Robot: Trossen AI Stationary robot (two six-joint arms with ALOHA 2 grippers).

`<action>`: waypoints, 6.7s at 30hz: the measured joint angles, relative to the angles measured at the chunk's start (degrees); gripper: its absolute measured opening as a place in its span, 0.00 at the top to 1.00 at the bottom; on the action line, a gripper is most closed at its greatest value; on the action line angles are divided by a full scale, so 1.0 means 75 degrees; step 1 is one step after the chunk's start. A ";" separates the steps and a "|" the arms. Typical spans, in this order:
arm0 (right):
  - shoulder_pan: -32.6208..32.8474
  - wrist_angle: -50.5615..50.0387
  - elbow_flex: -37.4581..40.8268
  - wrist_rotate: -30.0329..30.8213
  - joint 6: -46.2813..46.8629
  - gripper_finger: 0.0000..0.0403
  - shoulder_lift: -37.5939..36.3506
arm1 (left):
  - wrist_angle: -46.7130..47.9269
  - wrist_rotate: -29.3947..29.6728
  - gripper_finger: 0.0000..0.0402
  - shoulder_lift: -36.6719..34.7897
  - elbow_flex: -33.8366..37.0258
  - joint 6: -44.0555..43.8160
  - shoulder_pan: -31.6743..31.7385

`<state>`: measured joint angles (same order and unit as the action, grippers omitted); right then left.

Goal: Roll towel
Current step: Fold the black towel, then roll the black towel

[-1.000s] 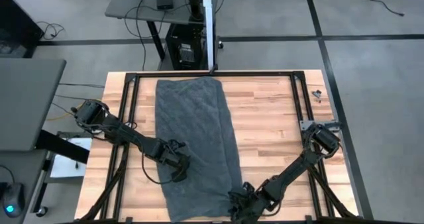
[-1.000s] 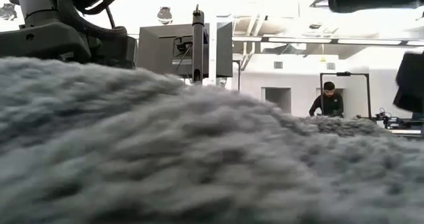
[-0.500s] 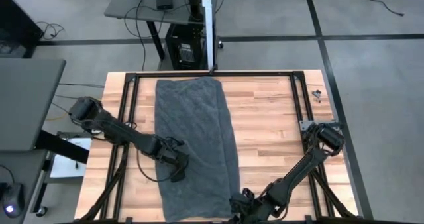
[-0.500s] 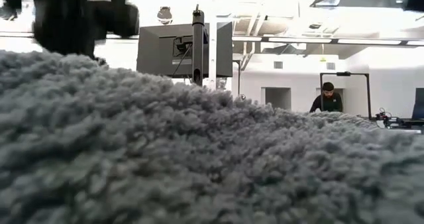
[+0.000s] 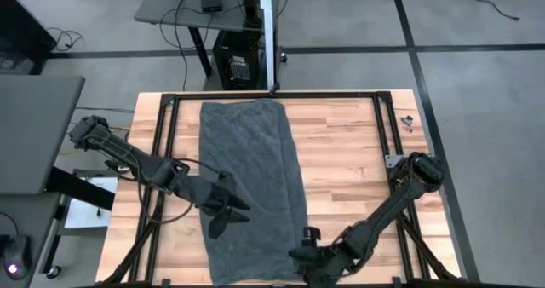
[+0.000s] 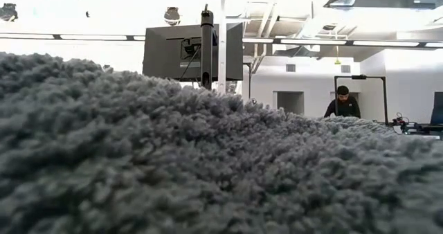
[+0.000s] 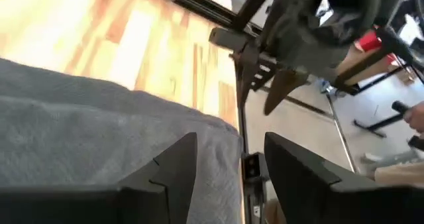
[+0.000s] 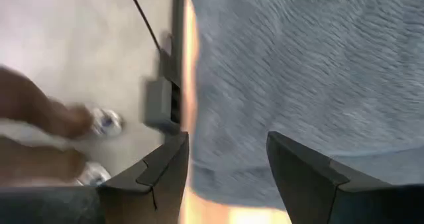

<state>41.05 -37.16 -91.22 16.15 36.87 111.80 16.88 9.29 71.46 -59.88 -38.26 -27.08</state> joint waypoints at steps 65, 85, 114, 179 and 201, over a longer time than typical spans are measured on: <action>0.1055 0.0838 0.0105 0.2079 -0.0063 0.38 0.1138 | 0.6409 0.1804 0.59 0.7476 -0.6199 -0.3569 -0.4328; 0.1215 0.1751 0.0099 0.1767 -0.0557 0.38 0.1648 | 0.5437 0.1626 0.59 0.7434 -0.4540 -0.3796 -0.4090; 0.1100 0.1772 0.0050 0.2347 -0.1387 0.42 0.2669 | 0.5233 0.1808 0.59 0.7458 -0.4516 -0.3655 -0.4032; -0.0071 -0.0050 0.0117 -0.0966 0.1003 0.70 0.1373 | 0.3882 0.0528 1.00 0.2943 -0.1765 -0.4532 -0.3615; 0.0791 0.1708 0.0102 0.2418 -0.0427 0.33 0.1254 | 0.3965 0.0543 1.00 0.2943 -0.1765 -0.3640 -0.3639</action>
<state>46.99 -24.35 -90.45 34.29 33.67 121.21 46.62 13.37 93.54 -73.12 -65.56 -54.37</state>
